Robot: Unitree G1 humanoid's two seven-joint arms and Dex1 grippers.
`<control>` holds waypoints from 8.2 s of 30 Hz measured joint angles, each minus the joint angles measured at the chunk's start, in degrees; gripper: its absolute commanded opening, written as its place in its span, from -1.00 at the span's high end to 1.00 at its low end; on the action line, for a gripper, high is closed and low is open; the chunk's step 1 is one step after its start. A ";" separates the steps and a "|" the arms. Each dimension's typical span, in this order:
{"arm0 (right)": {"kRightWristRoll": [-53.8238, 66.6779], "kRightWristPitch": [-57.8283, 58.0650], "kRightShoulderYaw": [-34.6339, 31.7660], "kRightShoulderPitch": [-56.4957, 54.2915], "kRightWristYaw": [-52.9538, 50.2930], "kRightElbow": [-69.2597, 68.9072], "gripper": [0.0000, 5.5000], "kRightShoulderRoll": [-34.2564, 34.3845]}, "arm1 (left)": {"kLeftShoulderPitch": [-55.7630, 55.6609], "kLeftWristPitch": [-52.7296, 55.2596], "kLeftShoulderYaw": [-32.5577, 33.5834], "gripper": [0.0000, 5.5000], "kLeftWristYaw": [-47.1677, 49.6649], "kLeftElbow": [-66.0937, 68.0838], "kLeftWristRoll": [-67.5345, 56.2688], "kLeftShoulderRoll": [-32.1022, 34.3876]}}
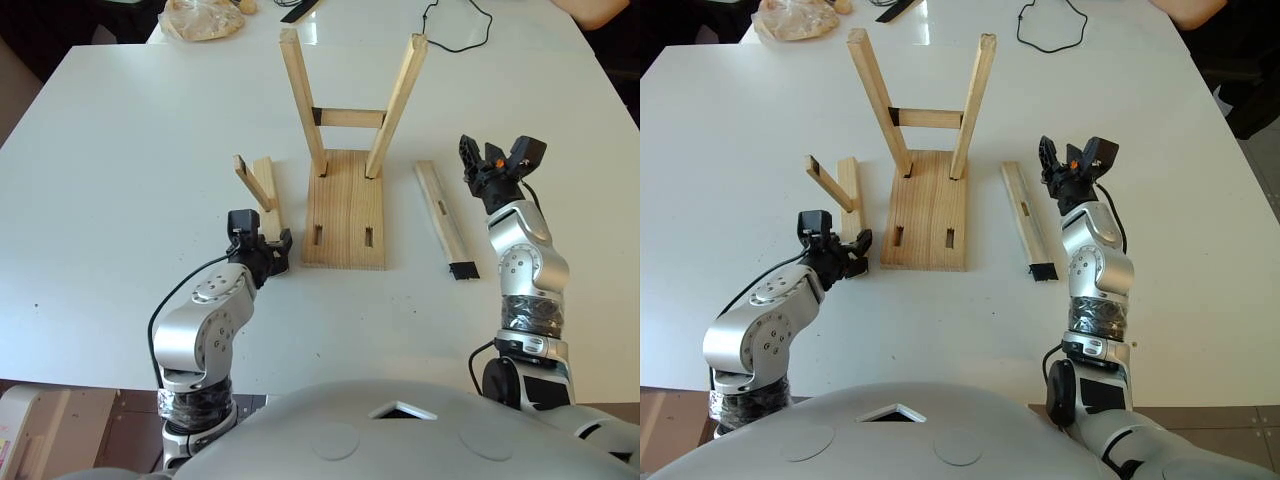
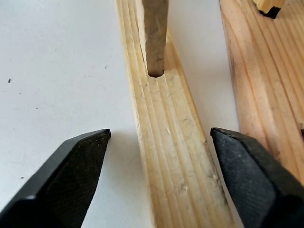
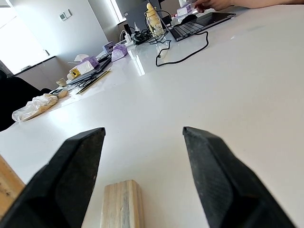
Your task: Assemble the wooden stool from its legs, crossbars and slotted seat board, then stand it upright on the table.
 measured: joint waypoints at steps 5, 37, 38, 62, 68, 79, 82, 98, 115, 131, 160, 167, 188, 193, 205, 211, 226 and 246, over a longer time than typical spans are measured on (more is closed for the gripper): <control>-0.09 -0.33 -0.15 0.55 -0.23 -0.18 -0.10 0.52 | -1.55 6.00 -1.46 -0.17 -1.06 -1.66 0.55 2.95; -4.90 4.36 12.73 -35.38 13.38 -6.11 0.26 -11.43 | -36.49 -22.68 29.96 0.26 -29.74 7.02 -44.59 3.51; -2.27 6.80 12.27 -35.40 15.49 -4.59 0.26 -11.26 | -34.23 -22.76 28.50 0.26 -32.80 6.82 -44.92 5.18; 29.44 39.94 8.72 -45.95 48.25 0.79 -0.36 -19.77 | -20.54 -28.65 9.88 0.26 -54.37 7.64 -39.56 21.87; 31.38 41.30 8.64 -45.94 53.78 -0.43 -0.36 -21.19 | -20.13 -28.87 7.85 0.26 -57.00 7.77 -39.45 24.11; 30.24 40.96 13.80 -45.66 60.46 -3.69 -0.26 -22.77 | -21.21 -28.90 4.68 0.26 -62.25 9.11 -38.21 27.74; 30.14 40.93 14.34 -45.25 60.79 -4.32 -0.08 -22.82 | -21.24 -28.94 4.04 0.26 -62.83 9.07 -37.57 28.25; 29.05 38.57 15.12 -42.43 61.95 -7.80 0.22 -23.75 | -21.75 -29.78 1.42 0.26 -65.84 10.07 -34.47 30.04; 13.69 20.25 14.79 -27.29 54.81 -9.57 0.24 -26.17 | -13.19 -39.37 0.74 -0.13 -60.66 25.12 -15.70 32.23; 10.02 12.84 18.69 -13.56 60.52 -17.51 0.24 -29.23 | -8.62 -49.19 17.78 -0.13 -25.71 30.31 -16.47 8.92; 7.00 6.96 23.84 -13.49 65.74 -9.35 0.26 -31.63 | -9.65 -51.78 17.91 -0.13 -21.42 33.79 -15.36 3.99; 3.31 -0.66 27.91 -13.38 65.94 -8.69 0.26 -31.44 | -8.73 -51.81 17.12 -0.13 -21.40 32.81 -15.62 2.12; 3.23 -6.45 32.88 -18.20 61.80 1.56 0.10 -26.08 | -10.11 -53.96 15.35 -0.13 -21.48 35.38 -15.64 0.52; 0.33 -0.88 32.93 -11.28 58.80 3.80 -0.16 -24.56 | -10.45 -55.09 15.74 -0.13 -21.61 36.41 -15.40 0.35; -9.61 2.42 19.43 9.33 37.43 -12.73 -0.28 -32.51 | -6.10 -55.51 17.12 -0.13 -21.70 35.65 -15.52 0.15; -12.60 7.13 15.61 16.56 16.93 -20.00 -0.28 -20.50 | -6.21 -56.36 16.55 -0.13 -20.71 35.84 -14.56 -1.21; -17.16 17.66 18.35 27.29 4.16 -29.62 -0.28 -12.84 | -5.48 -57.75 15.33 -0.13 -20.72 37.10 -12.36 -1.85; -14.38 16.89 9.39 17.09 0.29 -22.95 0.25 -8.01 | -6.39 -59.82 16.35 -0.13 -18.62 36.31 -11.49 -1.69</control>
